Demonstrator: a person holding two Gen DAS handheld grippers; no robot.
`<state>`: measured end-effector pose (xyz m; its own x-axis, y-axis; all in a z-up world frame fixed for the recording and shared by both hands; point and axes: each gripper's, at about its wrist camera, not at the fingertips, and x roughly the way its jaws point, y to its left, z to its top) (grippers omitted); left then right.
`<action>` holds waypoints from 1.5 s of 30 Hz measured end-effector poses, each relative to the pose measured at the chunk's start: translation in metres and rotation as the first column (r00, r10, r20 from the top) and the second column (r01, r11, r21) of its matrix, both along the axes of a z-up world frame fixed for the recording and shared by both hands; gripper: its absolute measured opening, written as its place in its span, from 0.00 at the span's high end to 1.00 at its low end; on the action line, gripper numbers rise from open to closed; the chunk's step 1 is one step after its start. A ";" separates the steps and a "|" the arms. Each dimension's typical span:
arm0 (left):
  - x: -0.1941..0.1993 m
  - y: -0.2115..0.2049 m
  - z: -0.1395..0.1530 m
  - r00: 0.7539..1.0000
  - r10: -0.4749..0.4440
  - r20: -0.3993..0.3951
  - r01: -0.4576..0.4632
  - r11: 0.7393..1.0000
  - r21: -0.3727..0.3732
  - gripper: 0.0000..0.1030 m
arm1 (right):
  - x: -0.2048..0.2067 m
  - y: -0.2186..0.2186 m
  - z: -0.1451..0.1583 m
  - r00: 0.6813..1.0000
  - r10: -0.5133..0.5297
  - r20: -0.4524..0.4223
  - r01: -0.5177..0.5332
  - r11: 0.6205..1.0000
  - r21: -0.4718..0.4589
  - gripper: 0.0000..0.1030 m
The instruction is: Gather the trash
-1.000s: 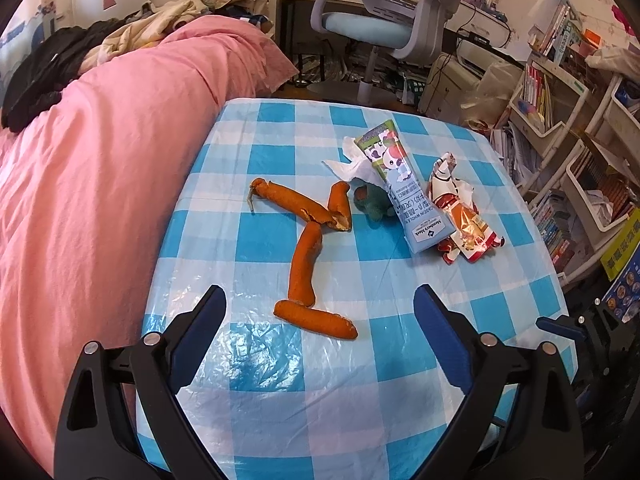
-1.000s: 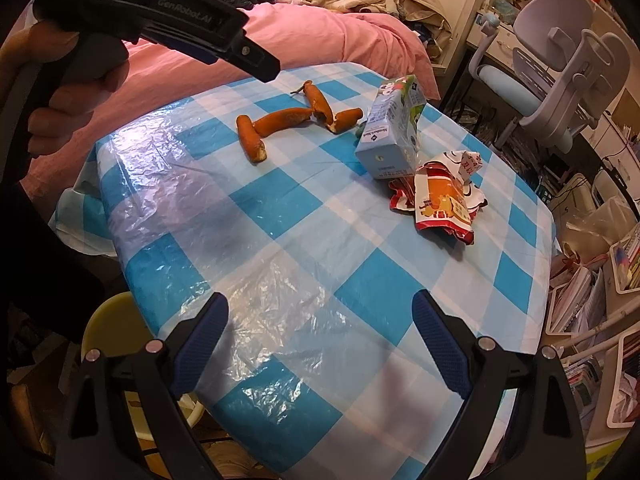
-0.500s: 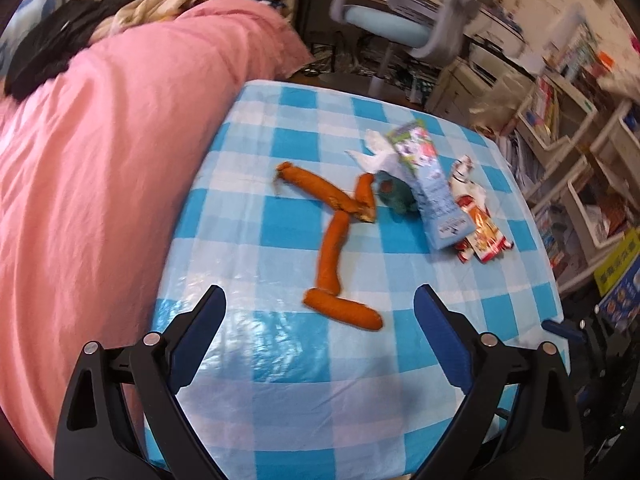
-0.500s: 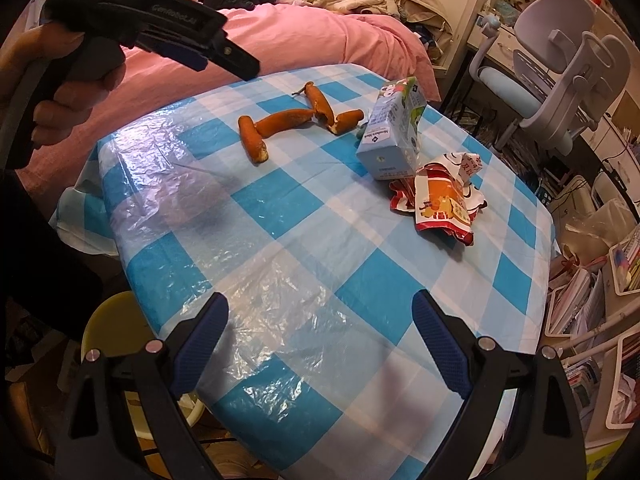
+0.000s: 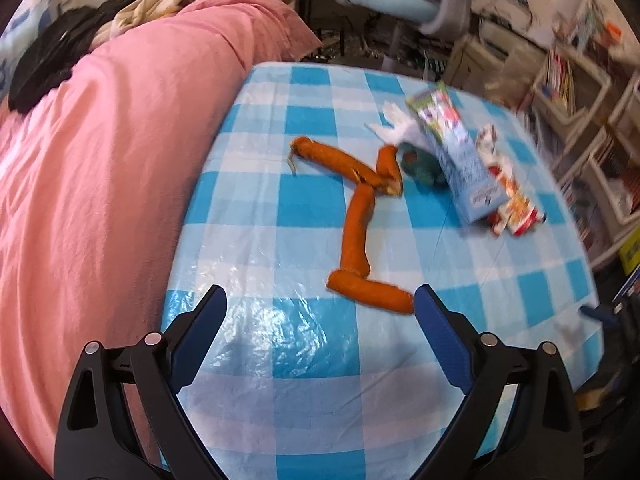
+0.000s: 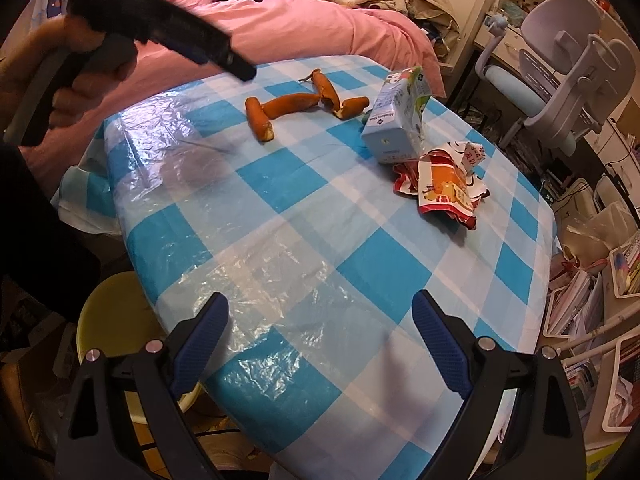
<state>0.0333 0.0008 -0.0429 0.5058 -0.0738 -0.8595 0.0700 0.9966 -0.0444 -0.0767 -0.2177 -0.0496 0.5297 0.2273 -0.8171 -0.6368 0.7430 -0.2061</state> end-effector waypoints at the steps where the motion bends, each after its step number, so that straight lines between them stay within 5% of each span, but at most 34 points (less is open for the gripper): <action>1: 0.000 -0.002 -0.002 1.000 0.002 -0.005 -0.002 1.000 0.004 0.11 | 0.000 -0.001 0.001 1.000 -0.002 0.002 0.002 1.000 0.003 0.13; 9: 0.011 -0.006 -0.022 0.996 0.085 -0.032 -0.085 0.996 -0.016 0.11 | 0.002 0.000 0.001 1.000 0.002 0.005 -0.002 1.000 0.003 0.13; 17: 0.013 -0.011 -0.033 0.995 0.094 -0.030 -0.093 0.995 0.042 0.11 | 0.003 0.000 0.002 1.000 -0.003 0.007 0.003 1.000 0.006 0.14; 22: 0.014 -0.007 -0.036 0.994 0.074 -0.074 -0.080 0.994 -0.078 0.11 | 0.002 0.000 0.002 1.000 0.001 0.009 -0.001 1.000 0.006 0.13; 28: 0.016 -0.012 -0.038 0.994 0.101 -0.050 -0.103 0.994 -0.040 0.12 | 0.001 0.001 0.002 1.000 0.003 0.008 -0.003 1.000 0.002 0.13; 36: 0.009 -0.004 -0.028 0.995 -0.017 -0.100 0.013 0.999 -0.045 0.49 | 0.000 -0.002 0.005 1.000 -0.002 0.016 0.002 1.000 0.016 0.13; 45: 0.012 0.013 -0.031 0.993 0.006 -0.114 -0.021 0.991 -0.132 0.50 | -0.001 -0.002 0.006 1.000 -0.004 0.018 0.004 1.000 0.019 0.13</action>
<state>0.0456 0.0135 -0.0738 0.4075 -0.1849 -0.8943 0.0436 0.9821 -0.1832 -0.0772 -0.2200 -0.0440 0.5452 0.2411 -0.8029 -0.6303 0.7493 -0.2031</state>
